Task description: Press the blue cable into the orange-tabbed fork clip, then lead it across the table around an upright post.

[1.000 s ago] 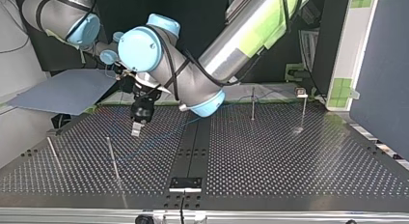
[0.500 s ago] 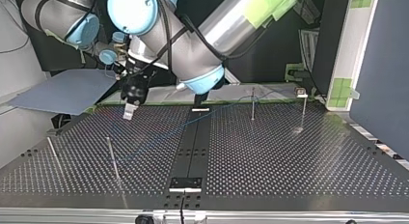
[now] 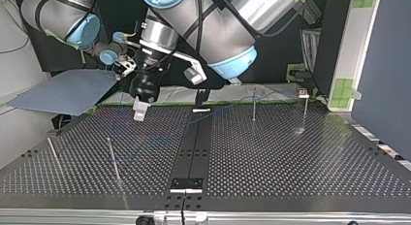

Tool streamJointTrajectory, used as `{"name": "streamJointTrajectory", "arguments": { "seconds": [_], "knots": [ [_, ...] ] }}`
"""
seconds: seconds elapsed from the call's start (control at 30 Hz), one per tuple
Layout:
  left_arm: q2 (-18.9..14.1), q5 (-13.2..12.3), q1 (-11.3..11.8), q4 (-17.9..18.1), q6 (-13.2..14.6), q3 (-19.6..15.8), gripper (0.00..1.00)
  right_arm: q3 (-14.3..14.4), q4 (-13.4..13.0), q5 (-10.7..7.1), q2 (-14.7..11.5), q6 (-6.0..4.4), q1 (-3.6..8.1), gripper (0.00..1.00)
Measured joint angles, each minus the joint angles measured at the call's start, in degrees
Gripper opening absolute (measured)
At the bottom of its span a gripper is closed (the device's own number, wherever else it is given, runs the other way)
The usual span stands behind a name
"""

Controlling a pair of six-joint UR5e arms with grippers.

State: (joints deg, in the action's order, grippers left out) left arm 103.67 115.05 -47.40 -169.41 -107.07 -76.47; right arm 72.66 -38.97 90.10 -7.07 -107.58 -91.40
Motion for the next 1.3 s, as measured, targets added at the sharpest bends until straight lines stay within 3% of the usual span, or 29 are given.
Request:
{"name": "streamJointTrajectory", "arguments": {
  "seconds": [0.27, 0.53, 0.87, 1.3],
  "knots": [
    [-0.82, -2.11, 0.61, 4.56, -3.16, -4.54, 1.00, 0.00, 0.01, 0.00, 0.00, 0.02, -0.06, 0.00],
    [-0.81, -6.71, 1.78, 9.62, -7.68, -9.58, 1.00, 0.00, -0.09, -0.36, 0.00, 0.02, -0.23, 0.00],
    [-0.53, -7.54, 3.12, 15.26, -8.72, -15.23, 1.00, 0.00, 0.02, -0.81, -0.02, 0.00, -0.30, 0.00],
    [5.82, -13.62, 7.20, 22.95, -10.18, -22.96, 1.00, 0.00, 0.03, -1.29, 0.02, -0.02, -0.32, 0.00]
  ]
}}
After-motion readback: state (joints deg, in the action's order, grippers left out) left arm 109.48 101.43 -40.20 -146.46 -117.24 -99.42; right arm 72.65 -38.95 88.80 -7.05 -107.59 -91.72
